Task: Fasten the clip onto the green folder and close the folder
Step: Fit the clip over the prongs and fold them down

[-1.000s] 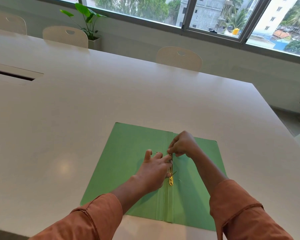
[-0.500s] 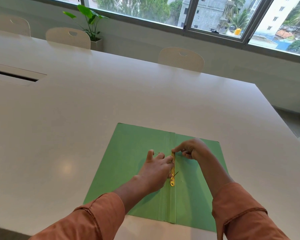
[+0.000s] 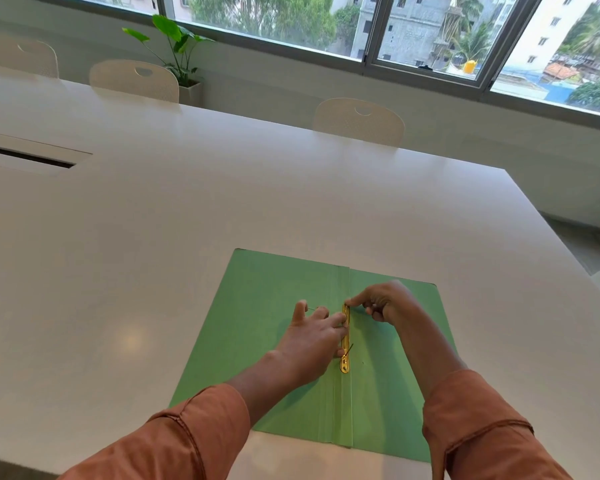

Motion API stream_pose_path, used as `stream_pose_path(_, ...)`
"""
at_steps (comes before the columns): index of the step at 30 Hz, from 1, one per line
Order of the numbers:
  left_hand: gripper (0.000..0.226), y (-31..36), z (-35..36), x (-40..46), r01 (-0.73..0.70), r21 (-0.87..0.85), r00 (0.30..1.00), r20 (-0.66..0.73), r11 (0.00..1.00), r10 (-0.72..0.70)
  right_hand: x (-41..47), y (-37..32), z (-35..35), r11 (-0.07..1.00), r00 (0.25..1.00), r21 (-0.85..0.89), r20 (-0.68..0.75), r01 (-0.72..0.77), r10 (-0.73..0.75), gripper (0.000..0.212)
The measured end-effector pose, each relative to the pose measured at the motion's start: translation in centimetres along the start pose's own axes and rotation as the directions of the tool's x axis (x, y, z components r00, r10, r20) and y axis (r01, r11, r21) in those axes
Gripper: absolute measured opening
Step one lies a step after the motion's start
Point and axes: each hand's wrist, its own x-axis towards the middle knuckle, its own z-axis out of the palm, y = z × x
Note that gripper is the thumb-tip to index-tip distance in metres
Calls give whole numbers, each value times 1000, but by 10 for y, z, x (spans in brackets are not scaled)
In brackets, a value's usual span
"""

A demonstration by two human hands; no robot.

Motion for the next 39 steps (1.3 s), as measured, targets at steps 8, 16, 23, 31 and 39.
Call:
stream_pose_path(8,45,-3,-3,3,-6,-20,1000,24,1000,6,-27,-15,3,972,989,-184,21,149,-148,30)
stream_pose_path(16,57,-6,-8,0,9,-87,999,45,996,-5,-83,21,0,845,848,-113,-29,523,-529,23)
stream_pose_path(23,70,-10,-3,1,-1,-98,1000,12,995,2,-118,74,23,683,721,-367,-44,632,-691,12)
stream_pose_path(31,34,-5,0,7,16,-106,1000,2,994,-16,-124,110,38,623,647,-451,-123,639,-753,10)
stream_pose_path(39,39,-1,-5,10,1,17,1000,25,1000,-1,-133,120,61,569,637,-581,-109,582,-763,23)
